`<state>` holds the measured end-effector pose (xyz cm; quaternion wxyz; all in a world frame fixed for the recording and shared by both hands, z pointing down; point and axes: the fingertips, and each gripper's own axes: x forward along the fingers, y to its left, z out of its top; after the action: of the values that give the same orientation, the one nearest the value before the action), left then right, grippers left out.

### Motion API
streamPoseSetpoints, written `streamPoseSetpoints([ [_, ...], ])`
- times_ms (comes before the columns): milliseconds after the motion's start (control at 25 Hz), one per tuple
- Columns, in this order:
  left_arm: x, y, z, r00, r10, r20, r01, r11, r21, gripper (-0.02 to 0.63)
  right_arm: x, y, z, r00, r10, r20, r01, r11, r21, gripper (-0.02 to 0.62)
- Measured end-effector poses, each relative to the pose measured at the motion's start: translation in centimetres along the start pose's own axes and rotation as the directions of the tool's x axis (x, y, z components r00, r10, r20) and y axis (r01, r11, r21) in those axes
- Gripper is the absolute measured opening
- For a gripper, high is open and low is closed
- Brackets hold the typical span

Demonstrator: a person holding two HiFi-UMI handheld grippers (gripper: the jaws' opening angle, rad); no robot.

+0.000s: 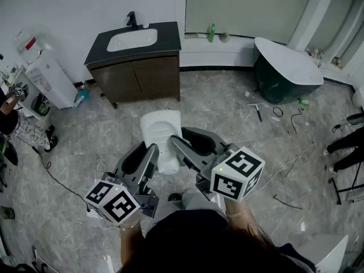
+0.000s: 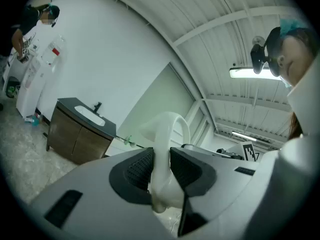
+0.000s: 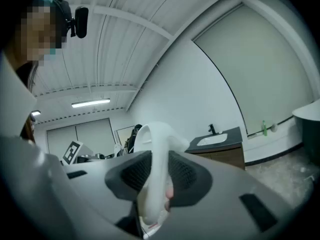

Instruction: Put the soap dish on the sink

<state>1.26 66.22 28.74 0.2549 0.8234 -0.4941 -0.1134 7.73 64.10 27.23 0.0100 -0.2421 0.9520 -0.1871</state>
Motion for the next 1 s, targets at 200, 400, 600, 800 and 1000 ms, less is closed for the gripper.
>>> streamPoseSetpoints([
  [200,0.0,0.3,-0.1,1.000,-0.012,-0.009,0.012,1.000,0.001,0.109,0.2,-0.1,-0.2,1.000,-0.002,-0.003,0.002,1.000,-0.007,0.117],
  [400,0.6,0.5,-0.5,1.000,-0.011,-0.020,0.011,1.000,0.006,0.109,0.2,-0.7,-0.5,1.000,-0.011,-0.002,0.011,1.000,-0.004,0.117],
  [600,0.7,1.1,-0.8,1.000,-0.022,-0.013,0.022,1.000,-0.005,0.109,0.5,-0.9,-1.1,1.000,-0.015,0.013,0.015,1.000,0.009,0.117],
  [800,3.2,0.4,-1.1,1.000,-0.009,-0.029,0.010,1.000,0.017,0.109,-0.3,-3.3,-0.6,1.000,-0.025,0.004,0.026,0.999,-0.034,0.117],
  [1000,7.0,-0.8,-1.4,0.999,0.020,-0.032,-0.019,1.000,0.018,0.109,-1.4,-6.8,0.7,1.000,-0.011,-0.001,0.011,0.999,-0.043,0.117],
])
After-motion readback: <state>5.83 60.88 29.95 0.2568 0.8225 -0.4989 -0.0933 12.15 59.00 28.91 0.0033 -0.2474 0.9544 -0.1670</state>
